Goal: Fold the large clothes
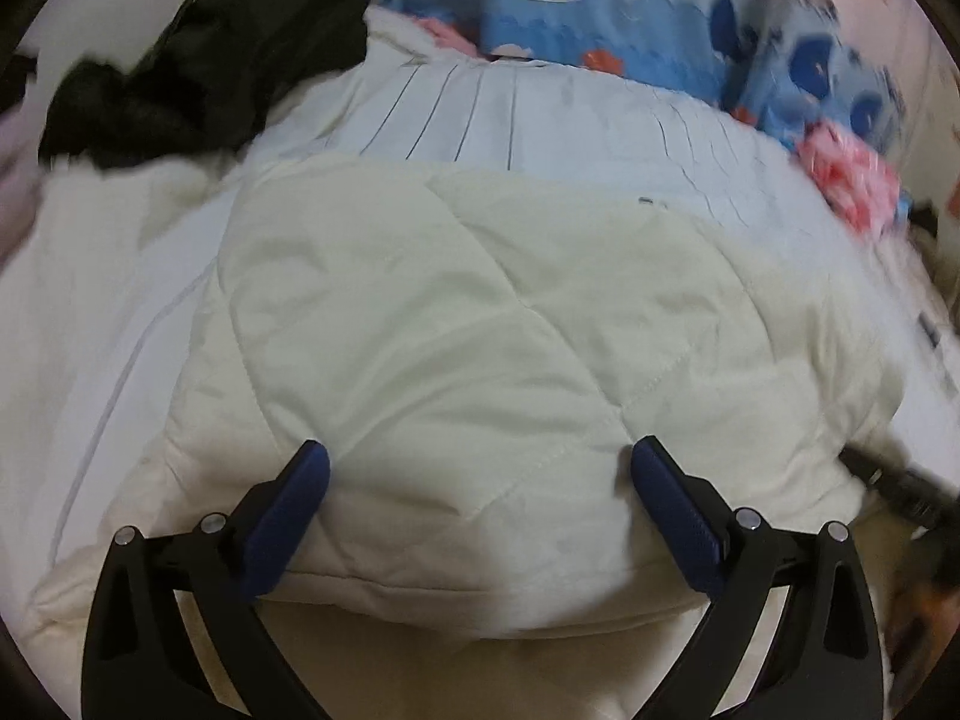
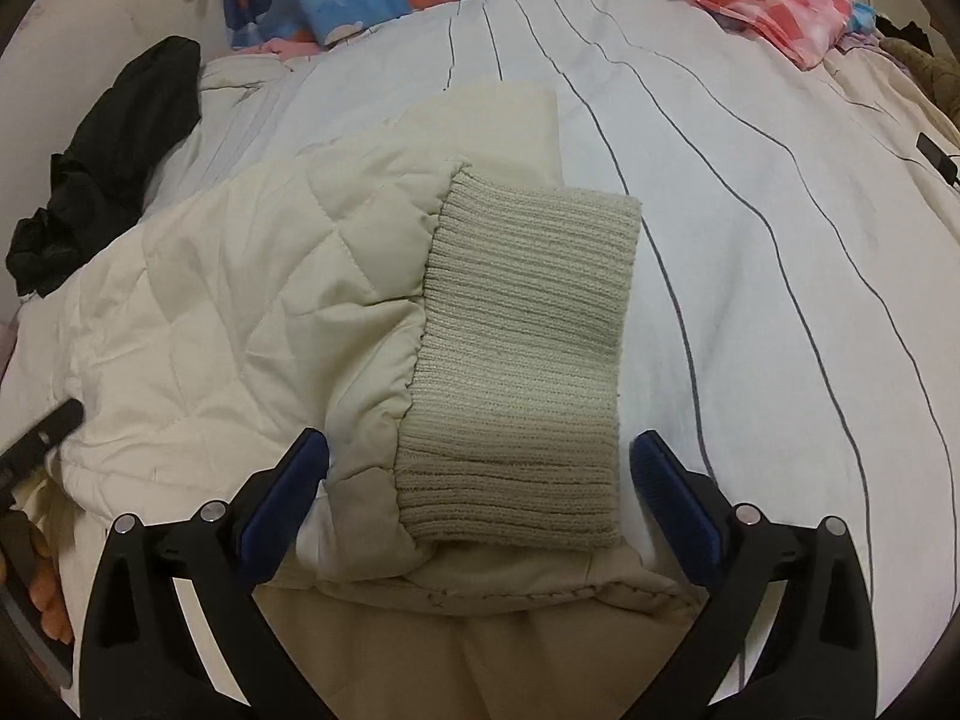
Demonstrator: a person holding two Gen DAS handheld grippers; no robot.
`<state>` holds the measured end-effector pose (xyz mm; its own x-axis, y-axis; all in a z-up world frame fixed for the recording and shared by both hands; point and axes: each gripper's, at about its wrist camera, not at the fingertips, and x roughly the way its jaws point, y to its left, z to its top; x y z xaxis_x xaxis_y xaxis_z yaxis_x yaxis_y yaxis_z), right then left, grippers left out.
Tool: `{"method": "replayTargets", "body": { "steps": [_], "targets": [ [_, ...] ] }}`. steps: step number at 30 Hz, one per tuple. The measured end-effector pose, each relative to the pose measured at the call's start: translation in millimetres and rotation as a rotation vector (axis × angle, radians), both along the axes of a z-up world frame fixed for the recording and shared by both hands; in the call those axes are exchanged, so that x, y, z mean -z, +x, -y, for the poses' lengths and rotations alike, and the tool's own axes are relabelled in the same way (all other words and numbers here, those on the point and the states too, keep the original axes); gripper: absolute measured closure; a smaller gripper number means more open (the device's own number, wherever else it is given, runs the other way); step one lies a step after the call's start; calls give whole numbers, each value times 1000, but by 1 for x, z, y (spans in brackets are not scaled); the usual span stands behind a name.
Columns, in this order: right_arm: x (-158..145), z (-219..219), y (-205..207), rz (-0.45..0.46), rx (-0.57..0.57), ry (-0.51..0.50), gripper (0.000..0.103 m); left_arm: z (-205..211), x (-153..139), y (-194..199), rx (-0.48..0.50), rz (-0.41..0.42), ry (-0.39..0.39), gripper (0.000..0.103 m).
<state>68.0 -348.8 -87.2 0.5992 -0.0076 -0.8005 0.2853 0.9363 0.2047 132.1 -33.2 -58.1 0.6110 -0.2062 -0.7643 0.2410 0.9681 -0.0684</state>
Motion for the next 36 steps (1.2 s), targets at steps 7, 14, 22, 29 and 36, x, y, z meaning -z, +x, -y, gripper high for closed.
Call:
{"method": "replayTargets", "body": {
  "steps": [7,14,22,29,36],
  "targets": [
    [-6,18,-12,-7,-10,150,6,-31,-20,-2,-6,-60,-147,7],
    [-39,42,-85,1,-34,263,6,-104,-59,-40,-51,-57,-340,7],
    [-51,63,-186,-92,-108,405,6,-230,-75,-101,-89,-72,-399,7],
    [-28,46,-229,-187,-210,580,6,-307,-35,-150,-141,-242,-464,7],
    [-22,26,-250,-271,-285,712,6,-310,11,-197,-42,-406,-560,7]
  ]
}}
